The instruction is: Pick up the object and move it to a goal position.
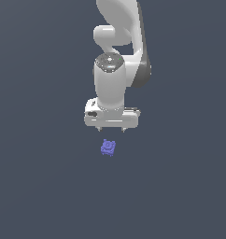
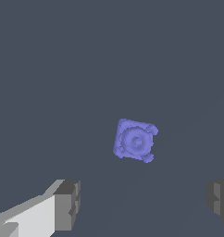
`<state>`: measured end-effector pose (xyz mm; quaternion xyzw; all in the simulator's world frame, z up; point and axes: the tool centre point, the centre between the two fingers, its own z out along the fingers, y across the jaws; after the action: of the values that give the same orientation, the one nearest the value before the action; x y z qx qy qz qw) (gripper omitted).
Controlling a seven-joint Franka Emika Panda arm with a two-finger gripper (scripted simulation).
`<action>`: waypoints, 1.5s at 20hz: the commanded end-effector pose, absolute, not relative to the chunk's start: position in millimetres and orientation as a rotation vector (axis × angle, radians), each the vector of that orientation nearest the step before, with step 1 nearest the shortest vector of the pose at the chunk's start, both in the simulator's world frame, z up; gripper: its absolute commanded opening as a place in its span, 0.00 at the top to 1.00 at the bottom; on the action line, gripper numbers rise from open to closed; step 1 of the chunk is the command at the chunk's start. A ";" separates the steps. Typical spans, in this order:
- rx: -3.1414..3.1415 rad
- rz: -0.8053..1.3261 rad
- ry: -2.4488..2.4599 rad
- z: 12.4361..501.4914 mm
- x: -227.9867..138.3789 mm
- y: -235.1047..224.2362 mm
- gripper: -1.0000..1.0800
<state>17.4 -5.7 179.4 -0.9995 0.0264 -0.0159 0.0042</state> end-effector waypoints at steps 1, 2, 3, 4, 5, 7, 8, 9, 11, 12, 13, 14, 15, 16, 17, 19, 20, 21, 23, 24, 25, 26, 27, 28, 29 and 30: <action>-3.132 -0.050 0.083 179.4 17.4 -5.7 0.04; -3.132 -0.052 0.082 179.8 17.7 -5.4 0.04; -3.133 -0.057 0.079 180.9 18.8 -4.5 0.04; -3.135 -0.065 0.075 182.7 20.5 -3.0 0.04; -3.138 -0.078 0.068 185.3 22.9 -0.8 0.04; -3.143 -0.108 0.051 192.2 28.7 4.7 0.04; -3.145 -0.119 0.044 194.9 30.7 6.7 0.04; -3.146 -0.126 0.039 196.9 31.9 8.2 0.04; -3.147 -0.130 0.036 198.3 32.5 8.7 0.04; -3.147 -0.128 0.037 197.6 32.1 8.5 0.04; -3.146 -0.125 0.041 196.2 31.9 7.9 0.04; -3.146 -0.123 0.047 194.5 31.9 7.3 0.04; -3.145 -0.120 0.055 192.1 32.2 6.7 0.04; -3.145 -0.117 0.064 189.1 32.5 5.9 0.04; -3.144 -0.112 0.076 185.4 32.8 4.8 0.04; -3.142 -0.101 0.107 176.0 33.3 2.0 0.04; -3.141 -0.094 0.125 170.2 33.5 0.3 0.04; -3.139 -0.086 0.146 163.8 33.7 -1.6 0.04; -3.136 -0.068 0.193 148.9 33.9 -6.0 0.04; -3.134 -0.058 0.220 140.6 33.9 -8.5 0.04; -3.132 -0.049 0.245 132.7 33.7 -10.9 0.04; -3.129 -0.040 0.268 125.4 33.4 -13.1 0.04; -3.128 -0.033 0.289 118.8 33.1 -15.1 0.04; -3.126 -0.026 0.307 112.9 32.7 -16.9 0.04; -3.124 -0.020 0.324 107.7 32.4 -18.6 0.04; -3.123 -0.015 0.338 103.2 32.0 -19.9 0.04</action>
<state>32.2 -17.6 110.9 -0.9950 0.0992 -0.0070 0.0002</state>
